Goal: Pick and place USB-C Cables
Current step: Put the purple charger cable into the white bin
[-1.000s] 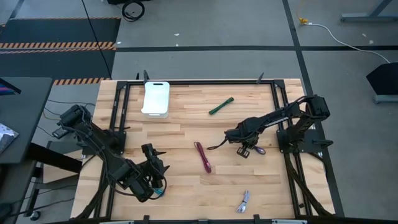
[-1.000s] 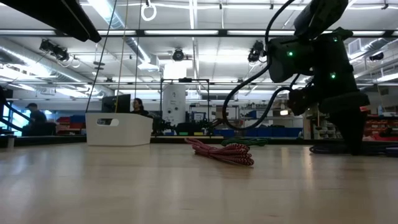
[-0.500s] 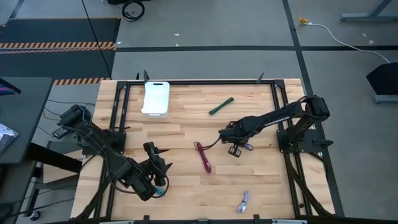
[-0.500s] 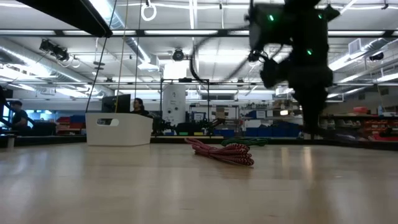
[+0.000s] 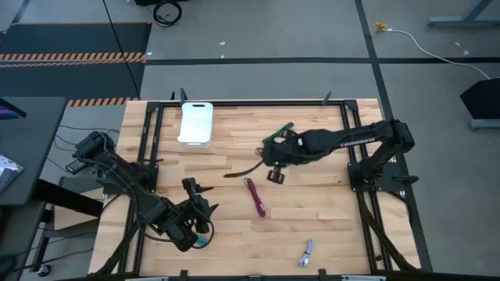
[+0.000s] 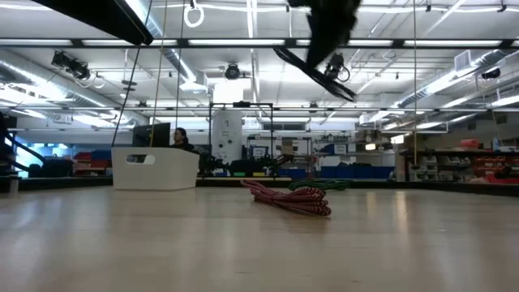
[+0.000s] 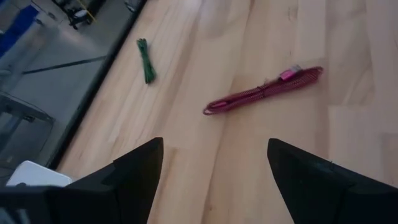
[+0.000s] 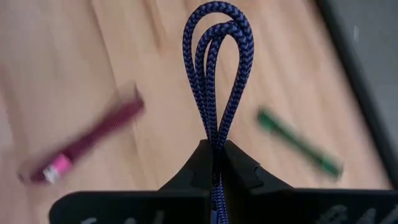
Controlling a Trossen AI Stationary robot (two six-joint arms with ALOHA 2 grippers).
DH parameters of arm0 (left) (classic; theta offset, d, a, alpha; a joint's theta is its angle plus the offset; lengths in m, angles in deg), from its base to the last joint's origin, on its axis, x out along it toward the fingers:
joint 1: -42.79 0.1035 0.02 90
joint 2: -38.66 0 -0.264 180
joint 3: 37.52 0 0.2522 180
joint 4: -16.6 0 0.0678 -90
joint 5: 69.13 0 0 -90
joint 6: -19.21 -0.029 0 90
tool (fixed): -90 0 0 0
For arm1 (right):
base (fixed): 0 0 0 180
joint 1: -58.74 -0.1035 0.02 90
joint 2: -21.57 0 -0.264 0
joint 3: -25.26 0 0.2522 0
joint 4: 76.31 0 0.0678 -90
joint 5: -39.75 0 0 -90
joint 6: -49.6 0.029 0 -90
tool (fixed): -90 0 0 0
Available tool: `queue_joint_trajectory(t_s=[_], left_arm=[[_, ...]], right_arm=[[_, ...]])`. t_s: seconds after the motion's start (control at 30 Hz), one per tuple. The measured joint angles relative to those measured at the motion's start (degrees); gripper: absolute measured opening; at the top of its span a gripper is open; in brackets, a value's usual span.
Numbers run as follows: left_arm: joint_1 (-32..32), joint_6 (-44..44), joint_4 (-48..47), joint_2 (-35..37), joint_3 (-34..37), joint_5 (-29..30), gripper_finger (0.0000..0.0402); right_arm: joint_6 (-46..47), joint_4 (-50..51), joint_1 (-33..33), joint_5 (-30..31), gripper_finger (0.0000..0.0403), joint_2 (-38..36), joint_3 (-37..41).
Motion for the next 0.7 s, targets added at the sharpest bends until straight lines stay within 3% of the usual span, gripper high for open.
queue_joint_trajectory(t_s=[0.23,0.4,0.57,0.7], left_arm=[[1.39,2.84,-0.12,0.0,0.0,3.08,0.0298],[4.69,2.88,-0.55,-0.02,0.0,4.38,0.0298],[7.86,2.19,-2.57,-0.02,0.0,13.1,0.0298],[8.51,2.24,-3.81,1.41,0.0,24.07,0.0298]], right_arm=[[-20.07,-17.21,3.53,-0.45,0.0015,-0.03,-0.56],[-22.43,-26.29,5.61,-3.16,0.0015,0.0,1.41],[-27.82,-26.45,5.31,-11.08,0.0015,-0.01,2.25],[-31.91,-19.49,3.84,-11.04,0.0015,-0.01,2.29]])
